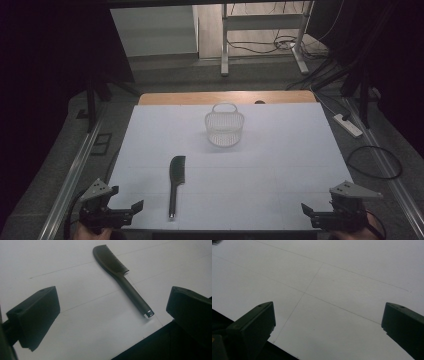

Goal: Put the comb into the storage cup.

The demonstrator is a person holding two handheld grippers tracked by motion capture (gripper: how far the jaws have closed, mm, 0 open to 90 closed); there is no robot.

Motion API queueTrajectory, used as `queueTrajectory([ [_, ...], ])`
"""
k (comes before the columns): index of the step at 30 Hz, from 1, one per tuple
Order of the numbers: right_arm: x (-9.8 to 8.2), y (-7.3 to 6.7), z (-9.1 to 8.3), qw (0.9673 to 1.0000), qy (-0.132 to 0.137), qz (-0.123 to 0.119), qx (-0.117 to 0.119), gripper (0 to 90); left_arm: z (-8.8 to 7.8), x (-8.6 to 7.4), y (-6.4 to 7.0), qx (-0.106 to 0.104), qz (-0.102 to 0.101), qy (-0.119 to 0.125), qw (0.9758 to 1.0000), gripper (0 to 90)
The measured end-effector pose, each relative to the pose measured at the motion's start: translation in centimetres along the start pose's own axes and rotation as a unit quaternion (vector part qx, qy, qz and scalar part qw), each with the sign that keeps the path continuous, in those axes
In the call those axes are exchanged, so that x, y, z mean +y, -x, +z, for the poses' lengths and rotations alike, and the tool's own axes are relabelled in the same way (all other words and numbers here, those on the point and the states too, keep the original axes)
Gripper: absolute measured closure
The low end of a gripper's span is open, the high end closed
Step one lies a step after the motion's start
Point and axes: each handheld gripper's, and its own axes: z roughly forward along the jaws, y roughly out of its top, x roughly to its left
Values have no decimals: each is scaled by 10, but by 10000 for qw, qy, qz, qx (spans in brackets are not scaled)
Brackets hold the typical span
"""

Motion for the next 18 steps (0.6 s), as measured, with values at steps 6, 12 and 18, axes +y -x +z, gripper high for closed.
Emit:
queueTrajectory([
  [6, 0, -1, 0, 10000, -23, -20, 2, 0, 0, 0, -1, -13, -30, -16, 10000, 0],
  [12, 0, -1, 0, 10000, 9, -36, -21, 0, 2, 2, -1, -62, -12, -61, 10000, 0],
  [18, 0, -1, 0, 10000, 17, -62, -18, 0, 3, 6, -2, -292, 31, 5, 9996, 0],
])
